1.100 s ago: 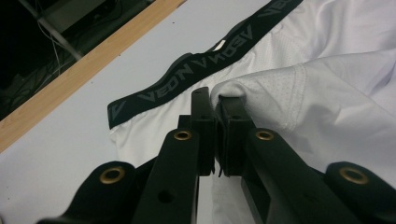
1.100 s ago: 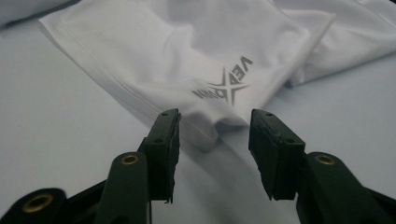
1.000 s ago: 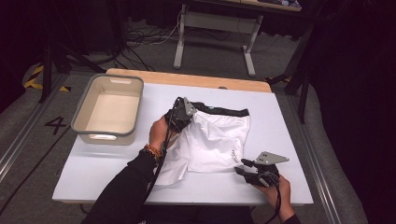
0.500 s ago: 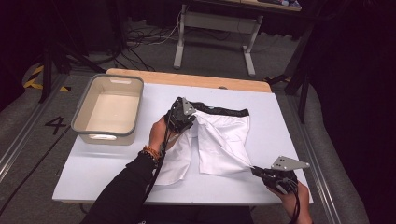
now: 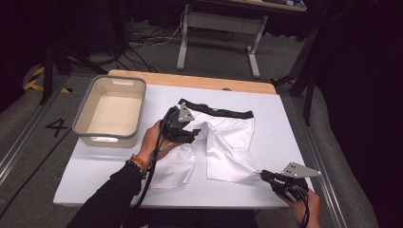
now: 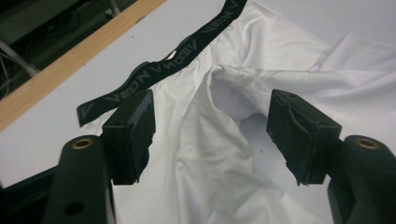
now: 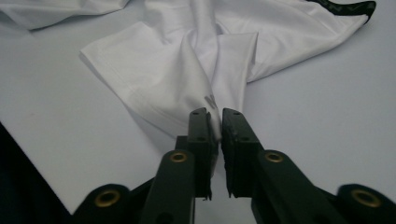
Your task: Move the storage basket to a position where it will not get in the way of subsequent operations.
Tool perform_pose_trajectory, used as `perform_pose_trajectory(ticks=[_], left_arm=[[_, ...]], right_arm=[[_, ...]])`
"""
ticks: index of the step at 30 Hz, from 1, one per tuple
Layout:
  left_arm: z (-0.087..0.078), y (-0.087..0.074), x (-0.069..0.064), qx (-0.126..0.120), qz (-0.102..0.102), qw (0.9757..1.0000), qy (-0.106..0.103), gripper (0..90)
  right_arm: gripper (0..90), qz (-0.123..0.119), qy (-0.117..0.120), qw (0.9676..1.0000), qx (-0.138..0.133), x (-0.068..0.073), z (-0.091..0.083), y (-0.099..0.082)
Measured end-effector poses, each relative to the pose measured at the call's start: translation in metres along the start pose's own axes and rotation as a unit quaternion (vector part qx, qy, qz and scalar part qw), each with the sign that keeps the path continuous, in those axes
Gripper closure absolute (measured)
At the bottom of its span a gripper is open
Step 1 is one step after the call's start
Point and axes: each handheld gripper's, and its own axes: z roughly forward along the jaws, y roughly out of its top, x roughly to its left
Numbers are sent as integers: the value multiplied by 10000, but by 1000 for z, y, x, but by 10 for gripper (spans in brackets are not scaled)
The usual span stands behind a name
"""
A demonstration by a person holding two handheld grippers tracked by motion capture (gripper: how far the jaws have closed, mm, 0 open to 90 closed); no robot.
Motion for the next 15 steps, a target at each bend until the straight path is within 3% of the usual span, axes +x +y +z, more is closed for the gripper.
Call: perform_pose_trajectory(ticks=[3, 5, 9, 10, 11, 13, 14, 15], left_arm=[[-19, -6, -8, -190, 132, 9996, -186, 313], [-29, -15, -20, -267, 283, 9989, -272, 313], [-38, -44, -45, -199, 232, 9979, -576, 327], [-37, -53, -53, -148, 155, 9973, -706, 342], [-36, -59, -58, -85, 153, 9969, -767, 342], [-32, -72, -70, 34, 136, 9955, -941, 333], [-29, -79, -75, 124, 84, 9944, -1048, 333], [-26, -84, -80, 195, 82, 9937, -1099, 330]], right_arm=[[720, 29, -99, 9999, -57, 0, 0, 1], [623, -17, -191, 9997, -134, 2, 0, 3], [541, -59, -276, 9987, -435, 8, 1, 12], [521, -155, -122, 9981, -583, 16, 4, 20], [521, -155, -122, 9981, -583, 16, 4, 20], [503, -366, 235, 9974, -568, 33, 19, 31], [503, -366, 235, 9974, -568, 33, 19, 31], [490, -435, 392, 9969, -527, 39, 27, 35]])
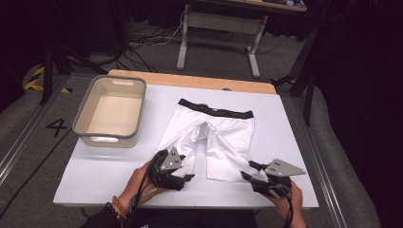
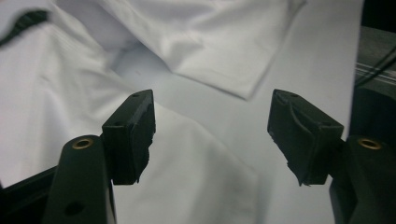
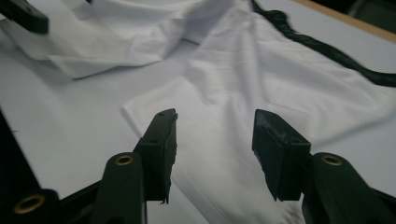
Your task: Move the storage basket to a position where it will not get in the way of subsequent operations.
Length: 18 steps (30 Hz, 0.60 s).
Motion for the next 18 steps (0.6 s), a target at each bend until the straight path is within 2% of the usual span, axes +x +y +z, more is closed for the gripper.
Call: perform_pose_trajectory(ticks=[2, 4, 6, 7, 9, 10, 11, 13, 15, 18], left_arm=[[9, -8, -6, 159, 54, 9998, -45, 324], [16, -11, -7, 381, 2, 9993, -42, 336], [22, -14, -7, 540, 67, 9985, 53, 354], [24, -15, -6, 539, 12, 9985, -5, 371], [29, -18, -3, 611, -55, 9981, 17, 450], [29, -18, -1, 537, -148, 9984, -37, 475], [29, -18, 0, 545, -184, 9983, 50, 540], [29, -18, 2, 546, -288, 9981, 83, 603], [30, -17, 3, 538, -316, 9980, 131, 689], [31, -16, 3, 533, -302, 9981, 112, 841]], right_arm=[[457, -152, 292, 9994, 121, 12, 23, 7], [445, -299, 469, 9980, 284, 19, 41, 11], [446, -368, 636, 9962, 463, 24, 60, 13], [463, -399, 728, 9951, 536, 26, 68, 14], [510, -420, 774, 9936, 701, 27, 80, 13], [528, -398, 867, 9925, 761, 27, 84, 13], [558, -387, 893, 9920, 803, 28, 87, 13], [601, -358, 883, 9914, 897, 27, 91, 11], [659, -296, 898, 9917, 874, 25, 91, 9], [820, -255, 950, 9915, 850, 23, 91, 9]])
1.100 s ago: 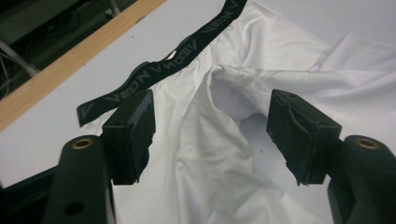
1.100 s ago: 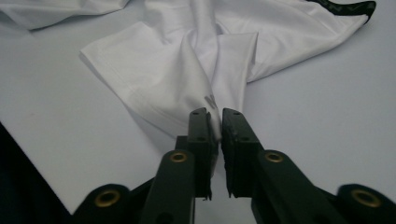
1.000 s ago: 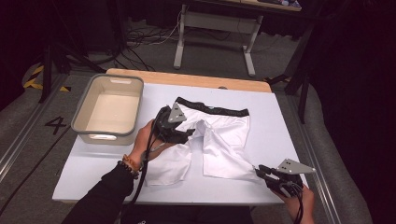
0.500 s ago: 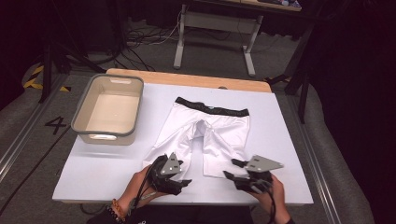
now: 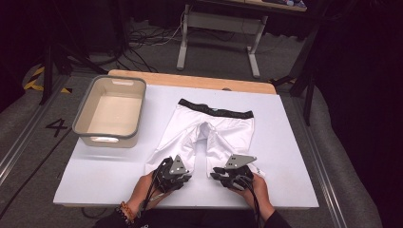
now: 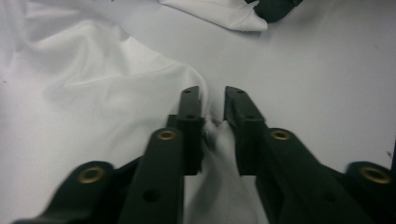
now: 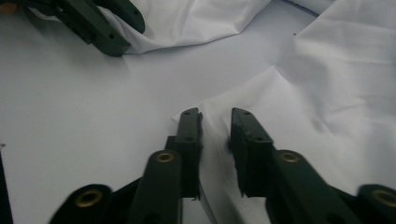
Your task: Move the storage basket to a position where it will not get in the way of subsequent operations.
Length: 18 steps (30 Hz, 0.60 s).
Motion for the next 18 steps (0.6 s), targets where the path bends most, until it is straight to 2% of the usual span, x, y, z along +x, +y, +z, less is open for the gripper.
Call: perform_pose_trajectory(ticks=[3, 4, 5, 7, 8, 9, 13, 15, 16, 18], left_arm=[[0, 0, 0, -33, 20, 9999, -136, 867], [-1, 1, -2, -39, 51, 9998, -165, 868], [-1, 1, -3, -56, 84, 9998, -188, 868], [-4, 1, -8, -85, 234, 9995, -211, 868], [-5, 0, -10, -74, 273, 9994, -199, 867], [-7, 0, -11, -139, 308, 9991, -238, 867], [-16, -5, -21, -317, 439, 9974, -472, 867], [-20, -8, -26, -409, 397, 9966, -599, 867], [-21, -9, -28, -443, 441, 9960, -642, 867], [-20, -10, -33, -392, 468, 9959, -664, 863]], right_arm=[[877, -102, 13, 9999, -2, 1, -1, 0], [880, -90, 155, 9998, -28, 3, -4, 0], [880, -90, 155, 9998, -28, 3, -4, 0], [881, -154, 173, 9997, -88, 7, -8, 0], [882, -207, 278, 9993, -162, 14, -14, 0], [882, -207, 278, 9993, -162, 14, -14, 0], [882, -355, 458, 9981, -217, 32, -20, -1], [882, -480, 505, 9974, -190, 40, -22, -1], [880, -525, 526, 9971, -184, 43, -22, -1], [874, -583, 549, 9966, -183, 46, -23, 0]])
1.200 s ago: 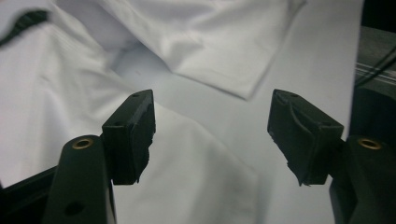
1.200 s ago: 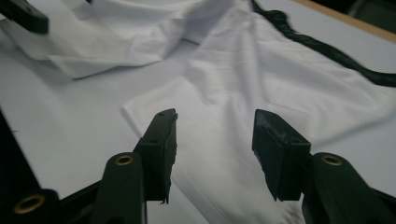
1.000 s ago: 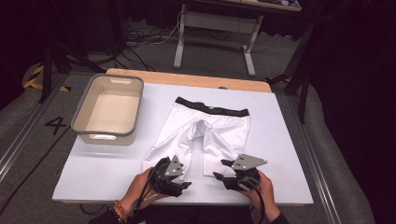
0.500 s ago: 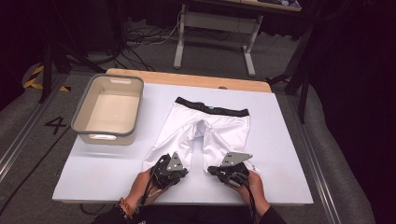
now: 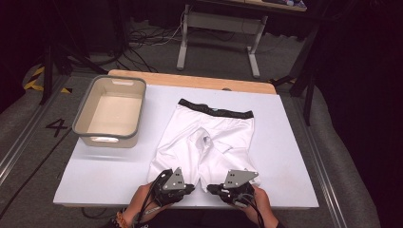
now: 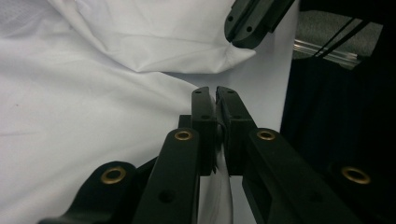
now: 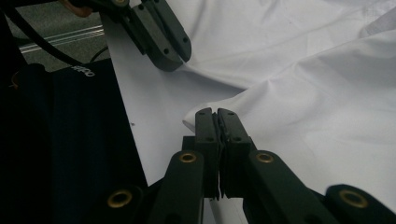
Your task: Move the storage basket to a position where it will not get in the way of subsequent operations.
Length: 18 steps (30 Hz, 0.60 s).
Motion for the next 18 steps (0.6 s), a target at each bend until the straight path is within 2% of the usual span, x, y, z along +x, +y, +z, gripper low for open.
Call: perform_pose_trajectory(ticks=[1, 2, 3, 4, 6, 8, 9, 10, 12, 15, 16, 17, 18], left_arm=[[1, -1, -2, -3, 5, 10000, -24, 855], [1, -1, -4, 54, 28, 10000, -53, 848], [2, -1, -5, 43, 48, 10000, -64, 848], [2, -1, -6, 110, 100, 9999, -55, 846], [0, -1, -7, 83, 115, 9999, -62, 835], [-5, -1, -7, 47, 175, 9998, -36, 800], [-7, -1, -8, 52, 219, 9997, 7, 757], [-13, -1, -7, 9, 211, 9998, 37, 737], [-23, -2, -3, -162, 177, 9997, 94, 719], [-40, -5, 6, -356, 99, 9988, 331, 659], [-43, -6, 9, -375, 91, 9984, 414, 646], [-47, -8, 15, -368, 23, 9980, 521, 630], [-49, -10, 18, -357, 10, 9976, 594, 608]], right_arm=[[862, -15, -8, 10000, 6, 1, 1, 0], [747, 63, -47, 10000, -40, 1, 0, 0], [747, 63, -47, 10000, -40, 1, 0, 0], [717, 61, -94, 9999, -68, 0, -1, 0], [671, 77, -228, 9996, -134, -2, -6, 1], [585, 143, -455, 9984, -296, -7, -15, 2], [583, 222, -670, 9966, -414, -13, -24, 1], [574, 284, -784, 9953, -493, -17, -30, 1], [537, 560, -1212, 9883, -742, -35, -49, -2], [530, 898, -1724, 9767, -907, -62, -67, -10], [529, 1097, -1927, 9707, -924, -76, -72, -15], [525, 1219, -2017, 9678, -881, -85, -73, -18], [517, 1373, -2100, 9650, -766, -100, -73, -23]])
